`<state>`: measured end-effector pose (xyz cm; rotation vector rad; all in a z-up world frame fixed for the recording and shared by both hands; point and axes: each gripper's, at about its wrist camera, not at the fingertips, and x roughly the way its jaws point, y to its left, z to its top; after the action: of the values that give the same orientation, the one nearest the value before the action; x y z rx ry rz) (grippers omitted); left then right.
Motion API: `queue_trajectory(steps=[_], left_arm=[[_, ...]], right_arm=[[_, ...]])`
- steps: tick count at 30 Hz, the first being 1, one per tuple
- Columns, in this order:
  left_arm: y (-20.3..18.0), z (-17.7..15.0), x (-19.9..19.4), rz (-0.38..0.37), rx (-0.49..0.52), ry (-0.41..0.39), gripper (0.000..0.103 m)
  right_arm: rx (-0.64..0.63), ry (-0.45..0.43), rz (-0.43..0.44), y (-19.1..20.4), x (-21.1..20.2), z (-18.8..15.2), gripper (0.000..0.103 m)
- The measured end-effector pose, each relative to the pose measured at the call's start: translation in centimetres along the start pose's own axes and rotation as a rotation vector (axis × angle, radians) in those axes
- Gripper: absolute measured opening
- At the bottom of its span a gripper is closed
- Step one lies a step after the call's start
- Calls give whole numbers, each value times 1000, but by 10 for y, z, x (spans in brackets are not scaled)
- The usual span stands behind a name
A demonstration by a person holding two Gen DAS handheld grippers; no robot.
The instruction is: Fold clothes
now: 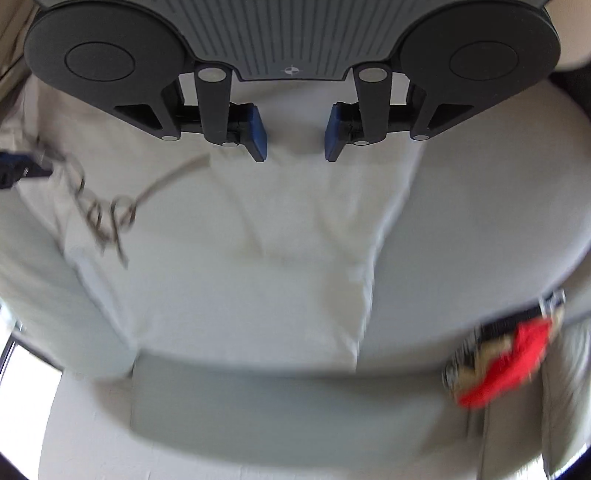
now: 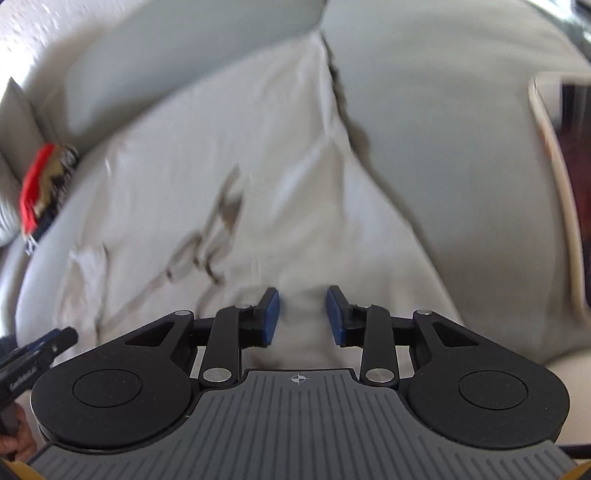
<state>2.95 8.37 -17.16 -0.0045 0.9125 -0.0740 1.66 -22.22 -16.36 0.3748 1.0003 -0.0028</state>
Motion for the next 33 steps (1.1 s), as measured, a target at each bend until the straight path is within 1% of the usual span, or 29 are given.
queue_trajectory(steps=[1,2,3,4,6,9,12,16,18,21,22,24,27,28,33], left_arm=[[-5,-7,-5,0,35,-7,31],[-11,-14,-10,-1,65,-8,31],[-15,-20,-14,-9,70,25,32],[-19,-27,-18,-23,71,60,32],[-22,-42,-23,-97,35,143,33],[-27,-46,-31,-82,48,108,34],[-30,-50,-39,-63,57,71,38],[-21,-41,-40,26,-4,19,41],[-16,-43,-38,50,-33,23,42],[-14,-47,-33,40,-45,40,42],[-15,-47,-34,34,-36,34,42],[-19,-47,-35,24,-3,9,42],[-29,-45,-33,11,73,-29,41],[-33,-44,-29,6,96,-23,41],[-43,-48,-17,5,139,28,40]], right_arm=[[-26,5,-6,1,-5,-9,38],[-51,6,-16,2,-11,-17,42],[-67,25,-19,2,-16,-24,43],[-68,65,-18,1,-19,-30,44],[-41,125,-16,-2,-25,-43,44],[-39,110,-16,-1,-35,-58,43],[-61,94,-21,3,-40,-60,43],[-58,13,-21,2,-50,-59,43],[-69,9,-17,2,-49,-60,43],[-99,21,-19,6,-45,-64,42],[-112,19,-15,9,-45,-66,41],[-140,4,-9,15,-45,-67,36],[-189,-28,-6,27,-45,-64,35],[-204,-31,-8,30,-44,-63,35],[-227,-26,-16,37,-38,-62,35]])
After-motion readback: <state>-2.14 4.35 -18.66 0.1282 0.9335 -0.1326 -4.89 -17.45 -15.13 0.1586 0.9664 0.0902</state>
